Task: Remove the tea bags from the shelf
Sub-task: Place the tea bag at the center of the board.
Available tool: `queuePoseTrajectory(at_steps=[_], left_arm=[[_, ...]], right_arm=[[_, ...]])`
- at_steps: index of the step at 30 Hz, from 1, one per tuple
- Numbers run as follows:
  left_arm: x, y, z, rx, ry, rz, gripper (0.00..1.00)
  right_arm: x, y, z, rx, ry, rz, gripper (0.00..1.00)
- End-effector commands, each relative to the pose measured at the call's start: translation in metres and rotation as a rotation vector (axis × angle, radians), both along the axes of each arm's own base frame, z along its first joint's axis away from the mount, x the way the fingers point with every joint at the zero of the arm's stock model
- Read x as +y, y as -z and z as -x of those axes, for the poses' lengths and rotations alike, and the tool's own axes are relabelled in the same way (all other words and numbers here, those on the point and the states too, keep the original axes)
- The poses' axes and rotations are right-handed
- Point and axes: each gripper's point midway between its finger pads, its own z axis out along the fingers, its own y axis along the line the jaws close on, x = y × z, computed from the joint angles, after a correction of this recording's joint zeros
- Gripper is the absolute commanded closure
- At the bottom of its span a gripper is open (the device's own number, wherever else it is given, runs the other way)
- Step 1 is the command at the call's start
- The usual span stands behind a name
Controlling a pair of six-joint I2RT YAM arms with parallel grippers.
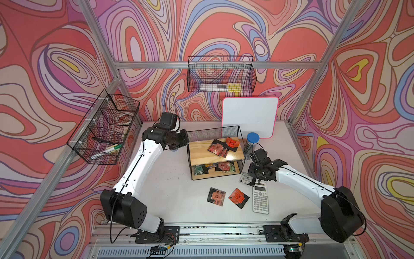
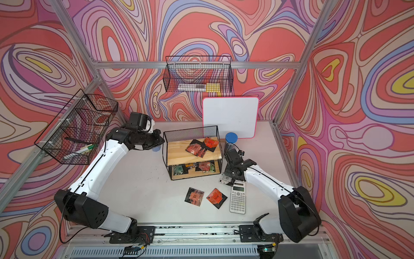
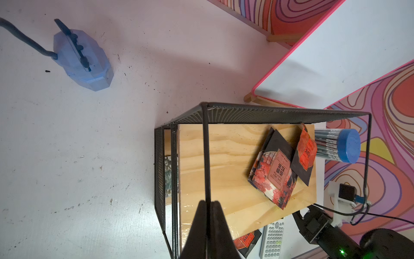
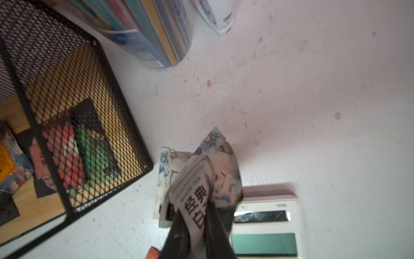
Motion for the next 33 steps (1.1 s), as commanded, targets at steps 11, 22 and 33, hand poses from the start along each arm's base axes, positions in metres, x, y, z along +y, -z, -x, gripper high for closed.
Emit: queuePoseTrajectory(at_steps=[11, 22, 33], left_arm=[[0.001, 0.012, 0.002, 0.042, 0.019, -0.032, 0.98], [0.0, 0.015, 0.001, 0.048, 0.022, -0.031, 0.98], [-0.001, 0.015, 0.001, 0.046, 0.025, -0.028, 0.99]], right_arm=[[0.002, 0.003, 0.005, 0.012, -0.02, -0.018, 0.65], [-0.025, -0.058, 0.014, -0.072, 0.039, 0.057, 0.44], [-0.028, -0.226, -0.028, -0.356, -0.065, 0.184, 0.35]])
